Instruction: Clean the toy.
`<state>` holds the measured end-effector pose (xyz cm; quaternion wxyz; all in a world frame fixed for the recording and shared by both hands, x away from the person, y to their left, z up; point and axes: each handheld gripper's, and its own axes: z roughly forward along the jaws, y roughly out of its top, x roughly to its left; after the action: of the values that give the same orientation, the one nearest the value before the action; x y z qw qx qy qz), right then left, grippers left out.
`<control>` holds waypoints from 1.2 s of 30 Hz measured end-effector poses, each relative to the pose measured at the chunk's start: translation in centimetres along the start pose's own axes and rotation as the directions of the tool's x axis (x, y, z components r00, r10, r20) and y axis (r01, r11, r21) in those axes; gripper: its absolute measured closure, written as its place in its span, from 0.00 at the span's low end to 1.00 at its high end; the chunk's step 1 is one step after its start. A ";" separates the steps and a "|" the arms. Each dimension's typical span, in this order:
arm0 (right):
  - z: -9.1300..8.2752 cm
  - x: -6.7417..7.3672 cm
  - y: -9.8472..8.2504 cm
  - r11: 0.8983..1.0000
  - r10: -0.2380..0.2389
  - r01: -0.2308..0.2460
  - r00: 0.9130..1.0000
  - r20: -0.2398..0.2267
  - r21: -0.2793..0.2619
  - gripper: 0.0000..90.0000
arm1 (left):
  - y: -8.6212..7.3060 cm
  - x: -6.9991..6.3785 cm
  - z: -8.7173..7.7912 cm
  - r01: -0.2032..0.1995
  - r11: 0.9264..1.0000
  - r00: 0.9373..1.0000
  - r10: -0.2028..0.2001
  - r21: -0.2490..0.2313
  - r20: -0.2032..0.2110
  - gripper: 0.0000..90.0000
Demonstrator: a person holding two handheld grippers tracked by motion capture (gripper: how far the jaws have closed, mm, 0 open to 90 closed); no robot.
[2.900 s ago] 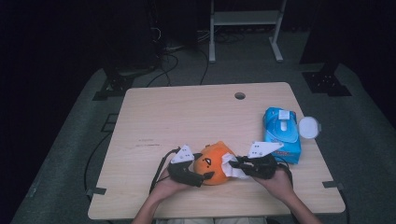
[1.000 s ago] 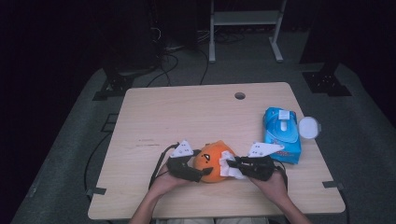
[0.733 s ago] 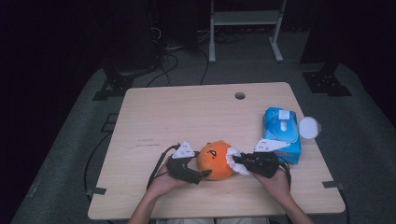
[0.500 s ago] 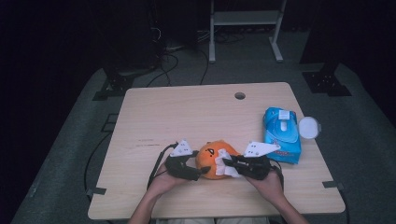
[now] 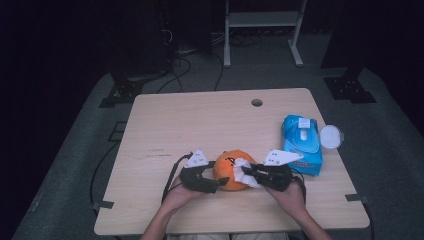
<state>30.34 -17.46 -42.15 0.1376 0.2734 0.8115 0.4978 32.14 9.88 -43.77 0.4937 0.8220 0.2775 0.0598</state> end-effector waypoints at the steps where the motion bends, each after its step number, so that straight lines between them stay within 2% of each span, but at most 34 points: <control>1: -0.2 -0.3 -0.2 1.000 0.017 -0.017 1.000 0.012 0.002 0.90 | 0.1 0.0 0.1 0.024 1.000 1.000 -0.024 -0.007 0.004 0.20; 2: -0.3 -0.4 -0.4 0.999 0.034 -0.034 0.999 0.005 -0.003 0.90 | 0.2 -0.1 0.2 0.028 1.000 1.000 -0.028 -0.004 -0.002 0.19; 3: -0.3 -0.2 -0.3 1.000 0.027 -0.027 1.000 -0.001 -0.003 0.90 | 0.2 -0.3 0.3 0.017 1.000 1.000 -0.017 0.001 -0.010 0.20; 4: -0.2 0.3 -0.2 1.000 0.018 -0.018 1.000 -0.021 -0.003 0.90 | 0.1 -0.4 0.3 -0.004 1.000 1.000 0.004 -0.005 -0.018 0.24; 5: 0.0 0.8 0.1 1.000 0.022 -0.022 0.998 -0.062 -0.011 0.90 | 0.0 -0.6 0.3 -0.027 1.000 0.999 0.027 -0.012 -0.022 0.27; 6: 0.0 0.8 0.1 1.000 0.022 -0.022 0.998 -0.062 -0.011 0.90 | 0.0 -0.6 0.3 -0.027 1.000 0.999 0.027 -0.012 -0.022 0.29; 7: 0.4 2.0 0.8 1.000 -0.023 0.023 0.997 -0.078 -0.011 0.90 | 0.0 -1.3 0.4 -0.090 0.996 0.995 0.090 0.002 -0.036 0.31; 8: 0.5 2.3 1.2 0.999 -0.047 0.047 0.997 -0.068 -0.006 0.90 | 0.0 -1.6 0.4 -0.117 0.993 0.992 0.118 0.008 -0.039 0.33; 9: 0.6 2.4 1.4 0.999 -0.051 0.050 0.997 -0.060 -0.014 0.90 | 0.1 -1.8 0.4 -0.146 0.989 0.988 0.146 0.015 -0.042 0.33; 11: 0.4 1.7 1.4 0.999 -0.038 0.037 0.998 -0.040 -0.022 0.90 | 0.1 -2.1 0.4 -0.171 0.985 0.984 0.172 0.022 -0.041 0.34; 13: 0.0 0.7 1.0 1.000 -0.001 0.001 1.000 -0.016 -0.022 0.90 | 0.1 -2.1 0.5 -0.165 0.986 0.985 0.166 0.019 -0.038 0.31; 14: -0.2 0.3 0.7 1.000 0.009 -0.009 1.000 -0.005 -0.016 0.90 | 0.1 -1.8 0.5 -0.109 0.994 0.994 0.109 0.008 -0.028 0.26; 15: -0.3 0.0 0.4 1.000 0.021 -0.021 1.000 0.000 -0.010 0.90 | 0.2 -1.6 0.5 -0.060 0.998 0.998 0.059 -0.004 -0.016 0.21; 17: -0.4 -0.2 0.1 0.999 0.038 -0.038 0.999 -0.014 -0.001 0.90 | 0.3 -1.3 0.6 0.011 1.000 1.000 -0.011 -0.018 0.004 0.16; 18: -0.4 0.1 0.1 1.000 0.030 -0.030 0.999 -0.022 0.002 0.90 | 0.3 -1.4 0.7 0.012 1.000 1.000 -0.012 -0.010 -0.014 0.17; 21: 0.1 1.5 0.9 1.000 -0.015 0.015 0.999 -0.046 -0.004 0.90 | 0.1 -1.8 0.7 -0.056 0.998 0.998 0.055 -0.017 -0.041 0.29; 22: 0.2 1.8 1.3 1.000 -0.029 0.029 0.998 -0.049 -0.008 0.90 | 0.1 -2.2 0.8 -0.089 0.996 0.995 0.088 -0.015 -0.044 0.31; 24: 0.3 1.8 1.7 0.999 -0.048 0.047 0.998 -0.034 -0.019 0.90 | 0.2 -3.0 0.9 -0.169 0.986 0.984 0.169 0.004 -0.054 0.34; 26: 0.0 1.1 1.7 0.999 -0.027 0.027 1.000 -0.011 -0.022 0.90 | 0.1 -3.5 1.0 -0.216 0.976 0.975 0.216 0.017 -0.054 0.34; 29: -0.6 -0.6 0.8 1.000 0.023 -0.023 0.999 0.026 -0.012 0.90 | 0.1 -3.4 1.0 -0.204 0.979 0.978 0.205 0.008 -0.046 0.29; 30: -0.7 -0.9 0.5 1.000 0.031 -0.031 0.999 0.033 -0.005 0.90 | 0.2 -2.8 1.0 -0.115 0.993 0.993 0.114 -0.018 -0.030 0.23; 31: -0.8 -0.9 0.3 0.999 0.036 -0.036 0.999 0.032 -0.002 0.90 | 0.2 -2.5 1.1 -0.040 0.998 0.999 0.040 -0.041 -0.010 0.20; 32: -0.9 -0.7 0.2 0.999 0.039 -0.039 0.999 0.018 -0.006 0.90 | 0.2 -2.5 1.1 -0.040 0.998 0.999 0.040 -0.041 -0.010 0.18; 33: -0.8 -0.2 0.3 0.999 0.042 -0.042 0.999 -0.009 -0.010 0.90 | 0.3 -2.2 1.2 0.028 0.999 1.000 -0.029 -0.046 -0.009 0.19; 34: -0.7 0.4 0.6 0.999 0.029 -0.029 0.999 -0.029 -0.014 0.90 | 0.3 -2.4 1.3 -0.011 0.999 1.000 0.010 -0.040 -0.023 0.22; 36: -0.2 1.7 1.3 1.000 -0.013 0.013 0.998 -0.056 -0.017 0.90 | 0.3 -3.2 1.4 -0.083 0.996 0.996 0.082 -0.040 -0.035 0.29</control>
<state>29.27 -16.15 -40.86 0.1200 0.2528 0.8127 0.5111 30.12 7.07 -43.69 0.5030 0.8212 0.2502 0.0998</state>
